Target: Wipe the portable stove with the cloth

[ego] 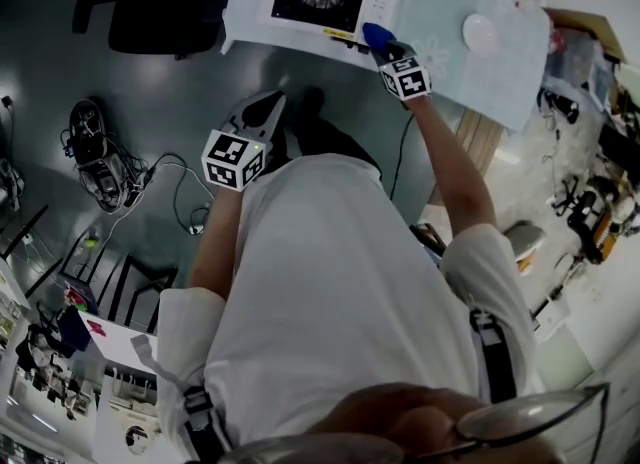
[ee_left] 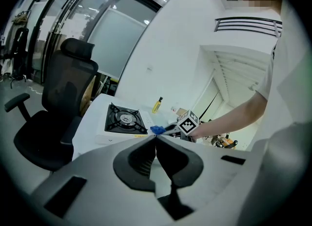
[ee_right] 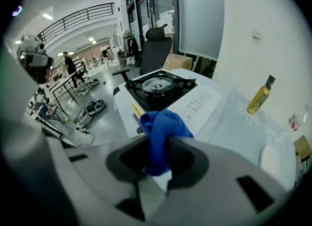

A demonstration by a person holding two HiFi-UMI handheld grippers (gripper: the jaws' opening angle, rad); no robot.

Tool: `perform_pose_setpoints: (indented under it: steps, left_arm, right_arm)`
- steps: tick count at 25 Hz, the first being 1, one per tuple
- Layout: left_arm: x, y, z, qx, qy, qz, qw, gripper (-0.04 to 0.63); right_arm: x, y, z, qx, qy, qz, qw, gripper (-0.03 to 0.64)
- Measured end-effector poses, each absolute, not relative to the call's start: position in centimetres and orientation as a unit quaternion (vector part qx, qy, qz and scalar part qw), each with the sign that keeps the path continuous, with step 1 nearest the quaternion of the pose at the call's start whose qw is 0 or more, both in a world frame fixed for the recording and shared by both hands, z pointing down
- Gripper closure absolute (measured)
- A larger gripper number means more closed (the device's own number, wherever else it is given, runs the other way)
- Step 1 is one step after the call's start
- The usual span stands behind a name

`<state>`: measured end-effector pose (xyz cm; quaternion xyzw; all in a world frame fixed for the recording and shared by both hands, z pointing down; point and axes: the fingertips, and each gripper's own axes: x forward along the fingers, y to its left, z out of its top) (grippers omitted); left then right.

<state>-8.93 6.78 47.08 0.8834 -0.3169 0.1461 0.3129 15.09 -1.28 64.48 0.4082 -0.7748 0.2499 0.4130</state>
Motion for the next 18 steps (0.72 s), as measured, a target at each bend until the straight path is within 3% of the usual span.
perform_pose_setpoints:
  steps: [9, 18]
  left_arm:
    - [-10.4, 7.1, 46.1, 0.894, -0.301, 0.143, 0.299, 0.562]
    - [-11.7, 7.1, 45.9, 0.906, -0.274, 0.143, 0.29, 0.562]
  right_arm:
    - [13.0, 2.0, 64.0, 0.405, -0.768, 0.265, 0.419, 0.505]
    - [10.9, 4.3, 61.1, 0.439, -0.764, 0.28, 0.382, 0.505]
